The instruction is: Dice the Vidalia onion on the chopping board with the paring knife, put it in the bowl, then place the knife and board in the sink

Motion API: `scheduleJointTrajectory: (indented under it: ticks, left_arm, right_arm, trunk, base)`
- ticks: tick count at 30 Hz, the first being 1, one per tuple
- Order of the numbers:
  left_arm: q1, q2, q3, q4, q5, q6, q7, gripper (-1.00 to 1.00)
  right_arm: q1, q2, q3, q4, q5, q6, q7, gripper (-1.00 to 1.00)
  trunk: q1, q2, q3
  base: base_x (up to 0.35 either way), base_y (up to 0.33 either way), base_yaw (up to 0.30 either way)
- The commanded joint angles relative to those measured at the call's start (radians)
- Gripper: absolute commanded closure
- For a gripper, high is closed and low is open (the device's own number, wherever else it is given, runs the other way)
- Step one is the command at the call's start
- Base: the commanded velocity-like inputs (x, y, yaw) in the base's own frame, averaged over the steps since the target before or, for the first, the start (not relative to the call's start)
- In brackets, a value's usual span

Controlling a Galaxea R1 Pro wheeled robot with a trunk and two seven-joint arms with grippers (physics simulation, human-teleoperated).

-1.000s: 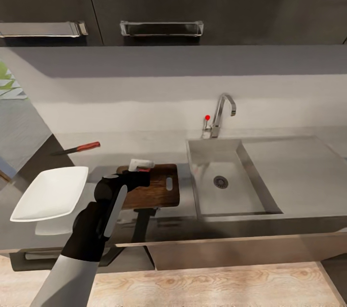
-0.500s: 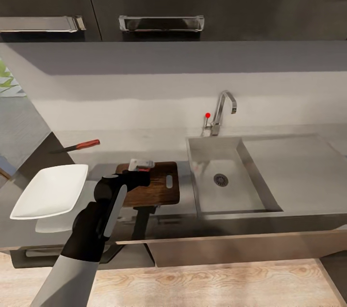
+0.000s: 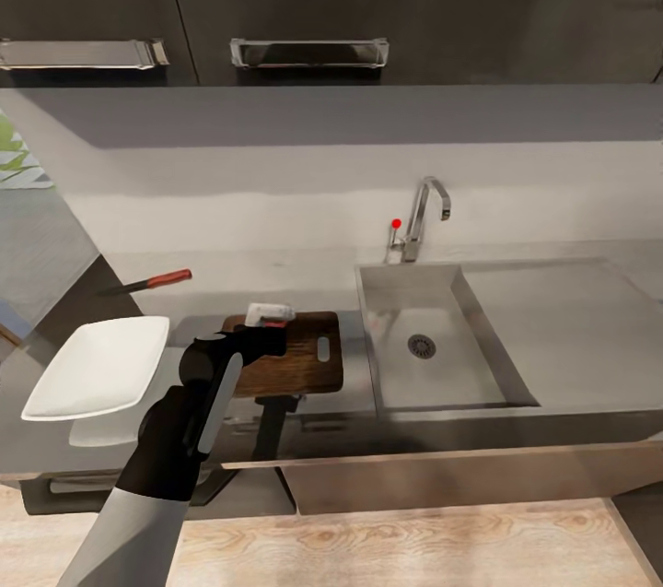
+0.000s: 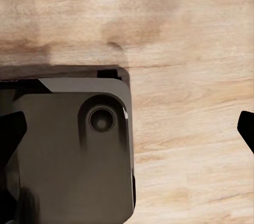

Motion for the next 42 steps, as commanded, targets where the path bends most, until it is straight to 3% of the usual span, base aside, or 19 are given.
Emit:
scheduleJointTrajectory:
  ticks: [1, 15, 42]
  left_arm:
    - [-0.001, 0.0, 0.0, 0.0, 0.005, 0.004, -0.001, 1.0]
    - [-0.001, 0.001, 0.001, 0.005, 0.005, 0.004, -0.001, 1.0]
    - [-0.001, 0.001, 0.001, 0.005, 0.005, 0.004, -0.001, 1.0]
  right_arm:
    - [-0.001, 0.0, 0.009, 0.001, -0.01, -0.003, -0.002, -1.0]
    - [-0.001, 0.001, 0.009, 0.001, -0.011, -0.003, -0.002, -1.0]
    - [-0.001, 0.001, 0.009, 0.001, -0.011, -0.003, -0.002, -1.0]
  trunk:
    - [0.0, -0.002, -0.002]
    - [0.0, -0.002, -0.004]
    - [0.0, -0.002, -0.044]
  base:
    - [-0.08, 0.0, 0.0]
    - [-0.017, 0.001, 0.0]
    - [0.0, 0.008, 0.0]
